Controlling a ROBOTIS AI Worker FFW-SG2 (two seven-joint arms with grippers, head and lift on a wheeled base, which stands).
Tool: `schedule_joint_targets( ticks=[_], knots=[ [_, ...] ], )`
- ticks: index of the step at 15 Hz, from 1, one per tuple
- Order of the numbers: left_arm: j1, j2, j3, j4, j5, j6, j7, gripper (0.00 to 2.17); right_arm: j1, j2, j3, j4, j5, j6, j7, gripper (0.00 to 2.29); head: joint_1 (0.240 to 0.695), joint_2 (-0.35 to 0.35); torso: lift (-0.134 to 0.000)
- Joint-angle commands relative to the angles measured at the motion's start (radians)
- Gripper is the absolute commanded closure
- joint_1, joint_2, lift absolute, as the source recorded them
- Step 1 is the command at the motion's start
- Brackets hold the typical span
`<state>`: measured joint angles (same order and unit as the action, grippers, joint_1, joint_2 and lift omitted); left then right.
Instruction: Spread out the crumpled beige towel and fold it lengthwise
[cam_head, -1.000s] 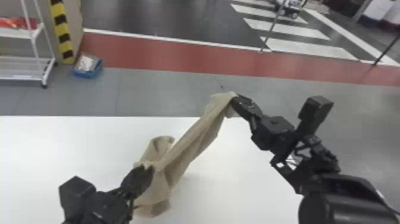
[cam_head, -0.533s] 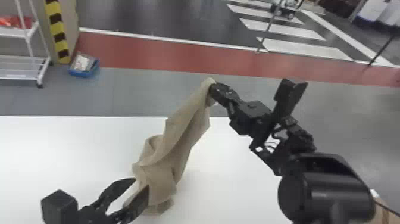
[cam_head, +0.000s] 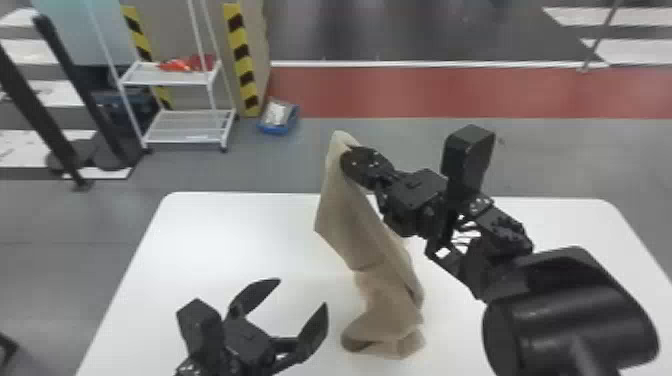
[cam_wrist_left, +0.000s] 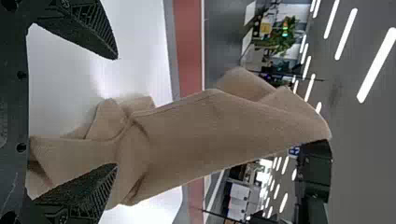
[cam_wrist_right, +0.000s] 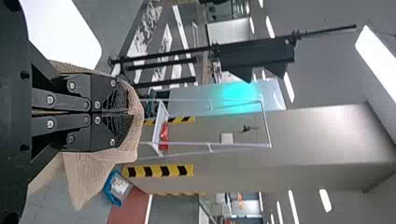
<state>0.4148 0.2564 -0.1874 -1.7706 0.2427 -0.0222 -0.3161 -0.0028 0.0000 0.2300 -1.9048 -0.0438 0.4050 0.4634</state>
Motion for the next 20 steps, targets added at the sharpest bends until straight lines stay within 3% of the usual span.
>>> schedule_joint_targets(
  ticks=[1, 2, 4, 5, 6, 7, 8, 9, 10, 12, 14, 15, 17, 20],
  knots=[
    [-0.016, -0.008, 0.026, 0.066, 0.0, -0.132, 0.02, 0.03, -0.046, 0.001, 0.081, 0.119, 0.022, -0.059, -0.005, 1.88, 0.695, 0.126, 0.0],
    [-0.027, -0.008, 0.037, 0.096, 0.001, -0.175, 0.038, 0.03, -0.066, 0.001, 0.097, 0.179, 0.039, -0.077, -0.019, 1.86, 0.695, 0.155, 0.0],
    [-0.042, -0.011, 0.06, 0.14, 0.001, -0.264, 0.063, 0.03, -0.101, 0.001, 0.124, 0.271, 0.061, -0.12, -0.046, 1.57, 0.695, 0.204, 0.0],
    [-0.056, -0.011, 0.069, 0.161, 0.001, -0.279, 0.075, 0.03, -0.115, 0.001, 0.131, 0.305, 0.068, -0.12, -0.055, 1.57, 0.695, 0.22, 0.0],
    [-0.068, -0.011, 0.071, 0.177, 0.001, -0.297, 0.086, 0.03, -0.124, 0.001, 0.138, 0.325, 0.07, -0.12, -0.063, 1.2, 0.695, 0.245, 0.0],
    [-0.071, -0.011, 0.072, 0.185, 0.001, -0.313, 0.091, 0.03, -0.135, 0.001, 0.138, 0.34, 0.068, -0.105, -0.063, 0.25, 0.695, 0.254, 0.0],
    [-0.077, -0.013, 0.072, 0.189, 0.001, -0.319, 0.092, 0.03, -0.164, 0.001, 0.134, 0.348, 0.022, 0.005, -0.032, 0.0, 0.695, 0.261, 0.0],
    [-0.08, -0.016, 0.072, 0.194, 0.0, -0.319, 0.092, 0.03, -0.213, 0.001, 0.103, 0.363, -0.048, 0.226, 0.027, 0.0, 0.695, 0.265, 0.0],
    [-0.083, -0.02, 0.069, 0.198, -0.006, -0.319, 0.092, 0.03, -0.217, 0.001, 0.111, 0.362, -0.047, 0.226, 0.066, 0.02, 0.695, 0.27, 0.0],
    [-0.091, -0.022, 0.059, 0.208, -0.014, -0.319, 0.092, 0.03, -0.155, 0.001, 0.103, 0.346, -0.039, 0.039, 0.129, 0.05, 0.695, 0.278, 0.0],
    [-0.099, -0.023, 0.043, 0.212, -0.022, -0.319, 0.092, 0.03, -0.111, 0.001, 0.069, 0.308, -0.042, -0.01, 0.179, 0.05, 0.695, 0.284, 0.0],
    [-0.105, -0.023, 0.034, 0.215, -0.026, -0.319, 0.092, 0.03, -0.117, 0.001, 0.054, 0.306, -0.051, 0.036, 0.205, 0.05, 0.695, 0.284, 0.0],
    [-0.114, -0.025, 0.025, 0.218, -0.028, -0.313, 0.092, 0.03, -0.066, 0.001, 0.037, 0.256, -0.047, -0.013, 0.208, 0.05, 0.695, 0.269, 0.0],
    [-0.122, -0.029, 0.016, 0.234, -0.039, -0.31, 0.092, 0.03, 0.061, 0.001, -0.026, 0.125, 0.044, -0.037, 0.204, 0.13, 0.695, 0.247, 0.0]
  ],
)
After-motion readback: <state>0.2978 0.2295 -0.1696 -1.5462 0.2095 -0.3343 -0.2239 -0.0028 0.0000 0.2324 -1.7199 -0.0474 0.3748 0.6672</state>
